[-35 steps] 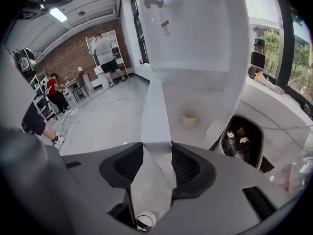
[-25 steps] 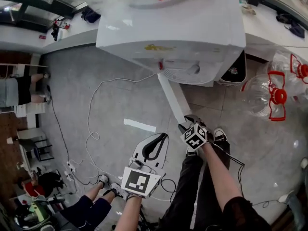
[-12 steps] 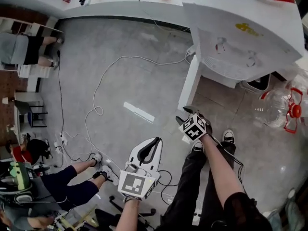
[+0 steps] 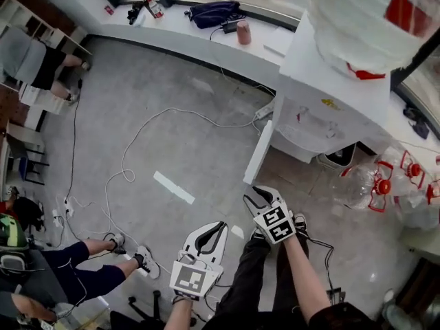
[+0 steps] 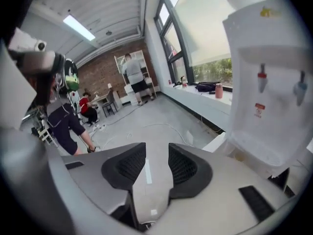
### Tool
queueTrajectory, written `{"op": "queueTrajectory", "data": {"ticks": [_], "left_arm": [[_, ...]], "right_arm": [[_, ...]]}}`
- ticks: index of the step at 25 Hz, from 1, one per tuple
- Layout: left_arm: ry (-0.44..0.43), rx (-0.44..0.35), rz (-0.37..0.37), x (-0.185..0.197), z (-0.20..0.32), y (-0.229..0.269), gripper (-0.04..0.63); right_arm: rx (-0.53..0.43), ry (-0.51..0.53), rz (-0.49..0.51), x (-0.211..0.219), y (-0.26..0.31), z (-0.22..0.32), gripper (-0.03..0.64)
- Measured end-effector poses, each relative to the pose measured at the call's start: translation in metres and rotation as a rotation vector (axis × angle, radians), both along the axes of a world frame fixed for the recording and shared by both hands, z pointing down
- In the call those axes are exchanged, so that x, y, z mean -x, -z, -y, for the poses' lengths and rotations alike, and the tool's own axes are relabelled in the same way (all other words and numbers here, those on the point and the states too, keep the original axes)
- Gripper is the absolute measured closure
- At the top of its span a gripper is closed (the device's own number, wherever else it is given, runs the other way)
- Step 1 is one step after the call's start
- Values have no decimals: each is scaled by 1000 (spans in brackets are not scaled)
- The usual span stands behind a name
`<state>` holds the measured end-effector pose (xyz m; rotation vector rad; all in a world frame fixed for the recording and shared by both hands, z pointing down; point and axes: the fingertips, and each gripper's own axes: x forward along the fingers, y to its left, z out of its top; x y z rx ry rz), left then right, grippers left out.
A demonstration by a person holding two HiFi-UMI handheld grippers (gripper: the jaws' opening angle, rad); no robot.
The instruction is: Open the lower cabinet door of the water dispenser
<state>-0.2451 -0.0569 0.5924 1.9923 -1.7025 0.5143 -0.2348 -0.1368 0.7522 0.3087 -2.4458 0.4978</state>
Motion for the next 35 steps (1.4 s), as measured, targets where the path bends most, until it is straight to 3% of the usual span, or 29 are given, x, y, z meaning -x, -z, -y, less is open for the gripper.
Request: {"op": "queueTrajectory", "data": {"ticks": [8, 14, 22, 25, 29, 35], "left_arm": [[-106, -60, 47, -15, -30, 89, 569], [-180, -103, 74, -27, -54, 144, 569], [-268, -190, 0, -59, -53, 192, 569], [-332, -215, 7, -74, -48, 202, 569], [-397, -232, 6, -93, -44, 210, 569], [-425, -258, -15, -114, -42, 222, 569]], "right_arm": [[-84, -121, 117, -52, 188, -10, 539], [-126, -147, 192, -76, 287, -34, 546], [-196, -191, 205, -103, 357, -65, 581], [-221, -202, 220, -111, 377, -74, 584], [-245, -221, 203, -128, 390, -81, 584], [-268, -236, 186, -149, 398, -84, 597]]}}
